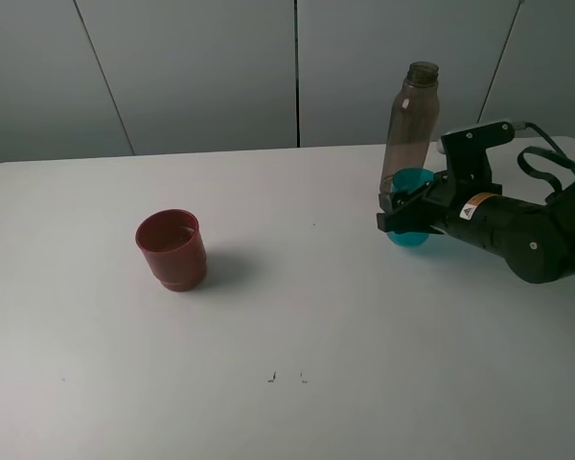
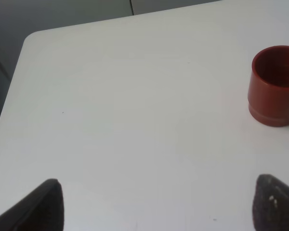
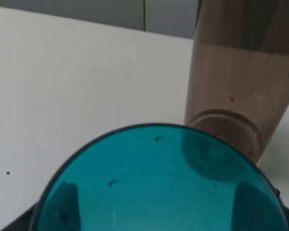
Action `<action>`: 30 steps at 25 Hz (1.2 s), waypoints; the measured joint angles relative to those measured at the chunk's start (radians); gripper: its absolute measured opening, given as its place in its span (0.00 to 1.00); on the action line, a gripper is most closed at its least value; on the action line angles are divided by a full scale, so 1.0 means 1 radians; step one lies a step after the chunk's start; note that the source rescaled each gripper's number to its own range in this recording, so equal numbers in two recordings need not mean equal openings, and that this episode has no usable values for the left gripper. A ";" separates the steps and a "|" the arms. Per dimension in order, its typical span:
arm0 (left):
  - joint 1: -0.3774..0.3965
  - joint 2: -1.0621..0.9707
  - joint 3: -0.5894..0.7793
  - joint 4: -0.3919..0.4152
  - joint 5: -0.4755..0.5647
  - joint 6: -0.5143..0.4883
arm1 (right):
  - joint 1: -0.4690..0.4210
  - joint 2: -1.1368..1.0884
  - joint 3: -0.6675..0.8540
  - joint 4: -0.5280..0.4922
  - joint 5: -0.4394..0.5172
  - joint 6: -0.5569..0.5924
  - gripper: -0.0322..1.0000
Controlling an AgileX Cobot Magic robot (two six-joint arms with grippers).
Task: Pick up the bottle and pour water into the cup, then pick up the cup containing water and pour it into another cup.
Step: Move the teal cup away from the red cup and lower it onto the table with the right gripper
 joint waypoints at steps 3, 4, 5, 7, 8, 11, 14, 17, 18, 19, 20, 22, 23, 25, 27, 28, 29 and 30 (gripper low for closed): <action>0.000 0.000 0.000 0.000 0.000 0.000 | 0.000 0.035 0.000 0.000 -0.055 0.020 0.11; 0.000 0.000 0.000 0.000 0.000 0.000 | 0.000 0.045 0.000 0.000 -0.068 0.028 0.11; 0.000 0.000 0.000 0.000 0.000 0.000 | 0.000 0.051 0.000 0.000 -0.075 0.034 0.11; 0.000 0.000 0.000 0.000 0.000 0.000 | 0.000 0.061 0.000 0.000 -0.082 0.044 0.11; 0.000 0.000 0.000 0.000 0.000 0.000 | 0.000 0.060 0.000 0.000 -0.084 0.047 0.11; 0.000 0.000 0.000 0.000 0.000 0.000 | 0.000 0.060 0.000 -0.008 -0.093 0.052 0.11; 0.000 0.000 0.000 0.000 0.000 0.000 | 0.000 0.060 0.000 -0.008 -0.093 0.052 0.11; 0.000 0.000 0.000 0.000 0.000 0.002 | 0.000 0.060 0.000 -0.008 -0.089 0.052 0.11; 0.000 0.000 0.000 0.000 0.000 0.002 | 0.000 0.060 0.000 -0.008 -0.089 0.052 0.11; 0.000 0.000 0.000 0.000 0.000 0.002 | 0.000 0.060 0.000 -0.008 -0.089 0.052 0.11; 0.000 0.000 0.000 0.000 0.000 0.002 | 0.000 0.060 0.000 -0.008 -0.087 0.052 0.11; 0.000 0.000 0.000 0.000 0.000 0.002 | 0.000 0.060 0.000 -0.008 -0.075 0.052 0.11; 0.000 0.000 0.000 0.000 0.000 0.002 | 0.000 0.060 0.000 -0.008 -0.069 0.052 0.11; 0.000 0.000 0.000 0.000 0.000 0.002 | 0.000 0.060 0.000 -0.008 -0.062 0.052 0.11; 0.000 0.000 0.000 0.000 0.000 0.002 | 0.000 0.060 0.000 -0.008 -0.059 0.052 0.11; 0.000 0.000 0.000 0.000 0.000 0.002 | 0.000 0.060 0.000 -0.008 -0.056 0.054 0.11; 0.000 0.000 0.000 0.000 0.000 0.002 | 0.000 0.060 0.000 -0.008 -0.053 0.054 0.11; 0.000 0.000 0.000 0.000 0.000 0.002 | 0.000 0.060 0.000 -0.008 -0.051 0.054 0.11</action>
